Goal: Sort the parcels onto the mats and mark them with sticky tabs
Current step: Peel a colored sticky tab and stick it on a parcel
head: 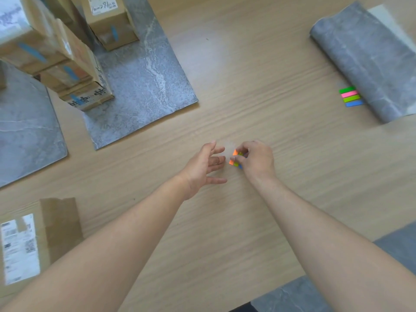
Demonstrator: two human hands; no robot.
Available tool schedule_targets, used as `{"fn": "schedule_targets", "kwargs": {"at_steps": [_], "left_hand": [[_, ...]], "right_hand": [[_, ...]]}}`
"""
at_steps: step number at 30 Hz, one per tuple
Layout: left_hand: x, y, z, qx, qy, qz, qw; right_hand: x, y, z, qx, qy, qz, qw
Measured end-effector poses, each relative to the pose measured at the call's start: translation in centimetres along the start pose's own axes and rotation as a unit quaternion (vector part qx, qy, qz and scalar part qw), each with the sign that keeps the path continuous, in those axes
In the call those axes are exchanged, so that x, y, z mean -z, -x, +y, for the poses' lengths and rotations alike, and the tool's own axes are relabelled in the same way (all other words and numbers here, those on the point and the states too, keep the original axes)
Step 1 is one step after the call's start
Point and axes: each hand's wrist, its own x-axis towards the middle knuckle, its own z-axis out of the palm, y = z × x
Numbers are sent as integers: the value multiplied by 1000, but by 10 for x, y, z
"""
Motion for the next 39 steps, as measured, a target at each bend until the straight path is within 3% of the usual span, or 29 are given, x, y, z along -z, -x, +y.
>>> {"fn": "schedule_targets", "kwargs": {"at_steps": [6, 19, 22, 25, 26, 29, 31, 35, 39], "left_hand": [[-1, 3, -2, 2, 3, -4, 1000], [-12, 4, -7, 30, 38, -56, 997], [-13, 4, -4, 40, 26, -59, 997], [-15, 4, -1, 48, 23, -49, 997], [-17, 4, -1, 51, 22, -44, 997], [-21, 6, -2, 51, 25, -41, 998], [-23, 10, 0, 20, 38, -27, 999], [-11, 24, 7, -98, 40, 66, 992], [15, 57, 9, -130, 41, 86, 987]], "right_hand": [[0, 11, 2, 144, 118, 10, 982], [2, 4, 9, 166, 84, 22, 982], [3, 2, 7, 119, 40, 21, 992], [9, 1, 1, -19, -80, 77, 994], [12, 1, -3, -74, -152, 113, 979], [22, 3, -10, -180, -373, 217, 884], [28, 9, -14, -134, -414, 217, 874], [32, 33, -31, 3, -415, 123, 902], [26, 60, -58, 108, -377, 68, 917]]}}
